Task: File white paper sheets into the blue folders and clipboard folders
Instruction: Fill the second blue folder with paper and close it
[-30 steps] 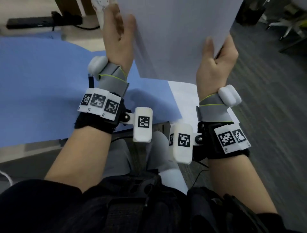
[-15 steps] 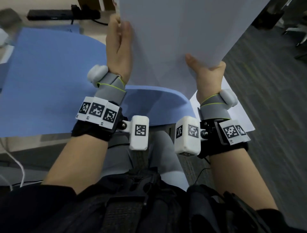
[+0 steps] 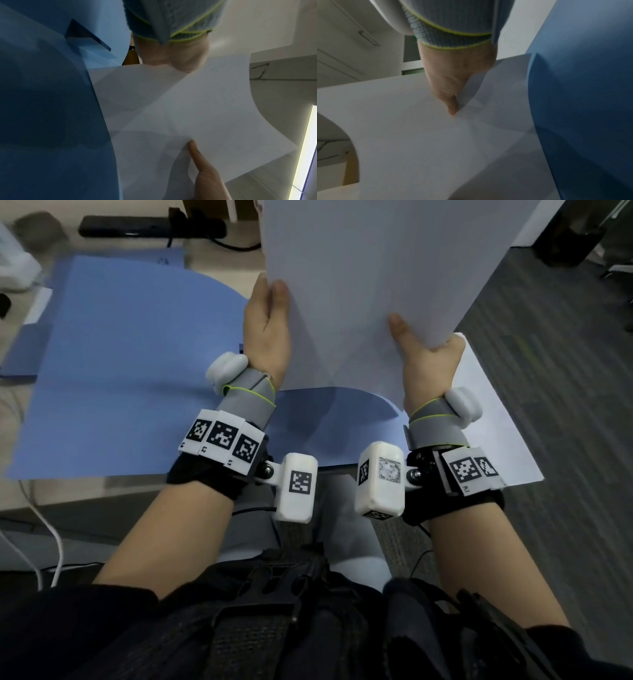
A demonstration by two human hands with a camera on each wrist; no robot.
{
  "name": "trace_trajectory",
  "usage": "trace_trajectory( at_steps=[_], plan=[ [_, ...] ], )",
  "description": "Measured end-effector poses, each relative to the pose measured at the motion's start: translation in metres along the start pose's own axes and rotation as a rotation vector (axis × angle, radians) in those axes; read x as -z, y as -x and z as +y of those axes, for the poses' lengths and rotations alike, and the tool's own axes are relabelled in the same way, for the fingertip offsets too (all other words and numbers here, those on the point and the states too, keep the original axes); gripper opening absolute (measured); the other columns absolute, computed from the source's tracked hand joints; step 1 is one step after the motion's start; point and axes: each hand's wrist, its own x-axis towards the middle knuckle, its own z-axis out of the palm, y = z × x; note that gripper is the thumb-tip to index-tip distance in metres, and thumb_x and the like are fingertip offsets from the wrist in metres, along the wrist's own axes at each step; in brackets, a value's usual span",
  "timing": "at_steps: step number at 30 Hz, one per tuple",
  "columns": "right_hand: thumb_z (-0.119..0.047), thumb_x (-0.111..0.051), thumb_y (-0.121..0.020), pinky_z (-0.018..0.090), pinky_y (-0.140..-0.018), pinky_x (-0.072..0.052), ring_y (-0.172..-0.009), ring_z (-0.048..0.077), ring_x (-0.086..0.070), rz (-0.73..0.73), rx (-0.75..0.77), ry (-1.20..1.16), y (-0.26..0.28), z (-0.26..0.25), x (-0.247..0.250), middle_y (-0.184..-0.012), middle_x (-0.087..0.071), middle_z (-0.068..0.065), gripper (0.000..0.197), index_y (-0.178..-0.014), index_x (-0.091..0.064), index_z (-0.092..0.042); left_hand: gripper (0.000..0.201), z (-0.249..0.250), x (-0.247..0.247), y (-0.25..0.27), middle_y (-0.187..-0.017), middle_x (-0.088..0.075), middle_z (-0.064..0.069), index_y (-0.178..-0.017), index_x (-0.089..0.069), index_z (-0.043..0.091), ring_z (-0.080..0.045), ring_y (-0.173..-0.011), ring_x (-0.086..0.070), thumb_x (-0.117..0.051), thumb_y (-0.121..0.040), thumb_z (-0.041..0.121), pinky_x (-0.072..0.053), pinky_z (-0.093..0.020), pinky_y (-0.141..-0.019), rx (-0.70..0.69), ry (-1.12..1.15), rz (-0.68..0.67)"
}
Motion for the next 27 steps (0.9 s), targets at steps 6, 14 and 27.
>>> trace_trajectory(
  at_steps=[6,14,27],
  plan=[
    [-0.011,-0.078,-0.069,0.023,-0.061,-0.05,-0.059,0.003,-0.06,-0.01,0.097,0.04,-0.019,-0.013,-0.008,-0.058,-0.066,-0.015,0.012,-0.077,-0.069,-0.01,0.021,0.017,0.013,-0.012,-0.079,-0.044,0.009,-0.087,-0.044,0.01,0.016,-0.067,-0.046,-0.029,-0.101,0.016,-0.035,-0.006,-0.067,0.098,-0.231,-0.002],
    [-0.019,-0.085,-0.057,0.04,-0.075,-0.058,-0.069,0.019,-0.062,-0.09,-0.24,0.325,-0.022,0.016,0.0,-0.076,-0.07,0.005,0.019,-0.06,-0.066,-0.016,0.028,-0.015,0.05,-0.024,-0.094,-0.058,-0.014,-0.084,-0.058,0.011,-0.026,-0.061,-0.053,-0.032,-0.091,0.02,-0.052,-0.034,-0.068,0.247,-0.558,-0.147],
    [-0.036,-0.086,-0.044,0.048,-0.079,-0.058,-0.081,0.029,-0.07,-0.129,-0.422,0.55,-0.017,0.051,-0.003,-0.088,-0.073,0.011,0.043,-0.075,-0.069,-0.011,0.033,-0.054,0.075,-0.014,-0.119,-0.065,-0.009,-0.119,-0.06,0.008,0.006,-0.031,-0.05,-0.04,-0.093,0.002,-0.045,-0.01,-0.057,0.268,-0.598,-0.182]
  ],
)
